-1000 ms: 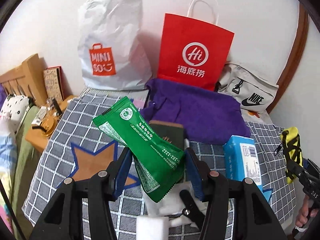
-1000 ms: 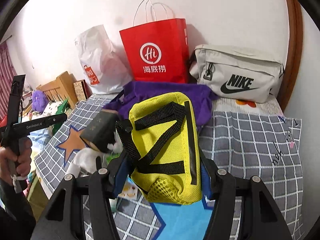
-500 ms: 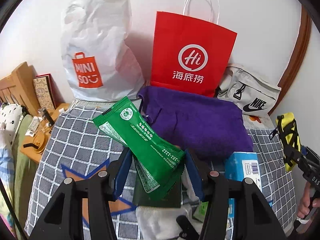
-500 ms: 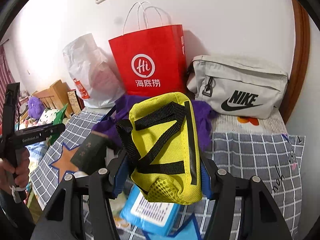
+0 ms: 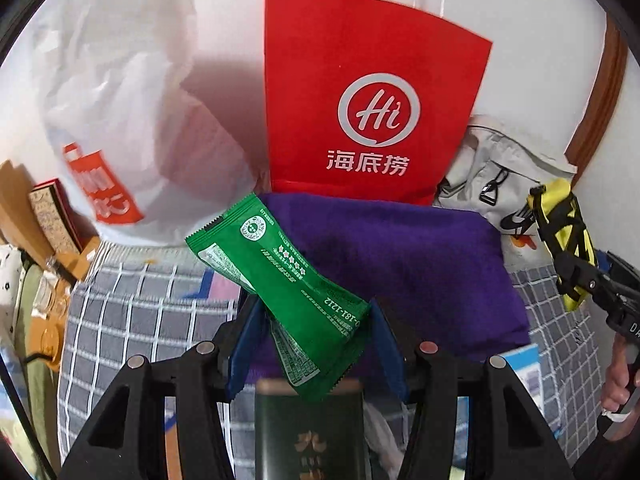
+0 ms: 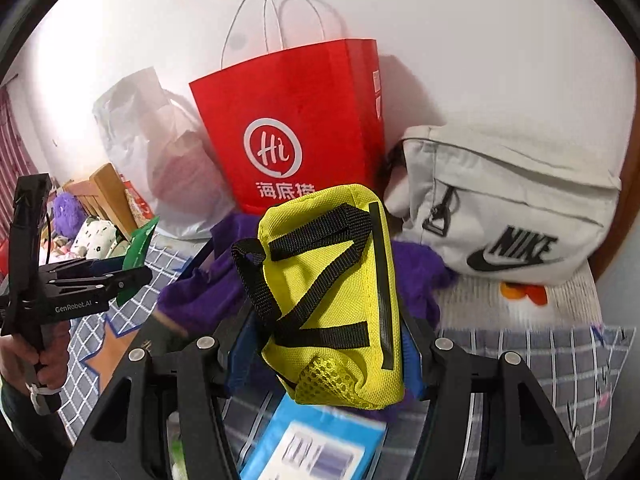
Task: Organize soft objects
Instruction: 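Lower the pouch and packet onto the purple towel and open both grippers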
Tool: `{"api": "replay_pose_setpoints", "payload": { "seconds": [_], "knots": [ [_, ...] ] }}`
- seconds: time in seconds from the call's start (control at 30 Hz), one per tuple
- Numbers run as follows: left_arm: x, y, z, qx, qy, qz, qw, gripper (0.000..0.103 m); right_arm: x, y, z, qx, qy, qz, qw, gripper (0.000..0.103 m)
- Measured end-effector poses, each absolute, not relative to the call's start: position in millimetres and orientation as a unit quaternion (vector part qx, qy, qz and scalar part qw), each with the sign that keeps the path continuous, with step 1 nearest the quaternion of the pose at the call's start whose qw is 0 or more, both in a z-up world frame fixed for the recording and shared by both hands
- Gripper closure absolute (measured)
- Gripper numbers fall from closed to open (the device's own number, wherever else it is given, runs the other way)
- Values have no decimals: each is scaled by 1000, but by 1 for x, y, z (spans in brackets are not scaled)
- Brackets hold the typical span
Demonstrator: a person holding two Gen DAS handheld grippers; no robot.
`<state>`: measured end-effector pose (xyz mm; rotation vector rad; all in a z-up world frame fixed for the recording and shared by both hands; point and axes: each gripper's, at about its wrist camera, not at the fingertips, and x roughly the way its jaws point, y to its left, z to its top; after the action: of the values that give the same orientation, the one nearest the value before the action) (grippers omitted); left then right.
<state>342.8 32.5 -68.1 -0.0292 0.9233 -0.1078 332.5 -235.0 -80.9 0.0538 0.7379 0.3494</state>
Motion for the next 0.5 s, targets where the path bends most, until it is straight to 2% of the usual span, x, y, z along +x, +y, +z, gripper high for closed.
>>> {"api": "replay_pose_setpoints", "payload": {
  "seconds": [0.5],
  "knots": [
    [432,11,-121,21,491,-113,863,51,416,-236,-162,16,439,176,881,43]
  ]
}}
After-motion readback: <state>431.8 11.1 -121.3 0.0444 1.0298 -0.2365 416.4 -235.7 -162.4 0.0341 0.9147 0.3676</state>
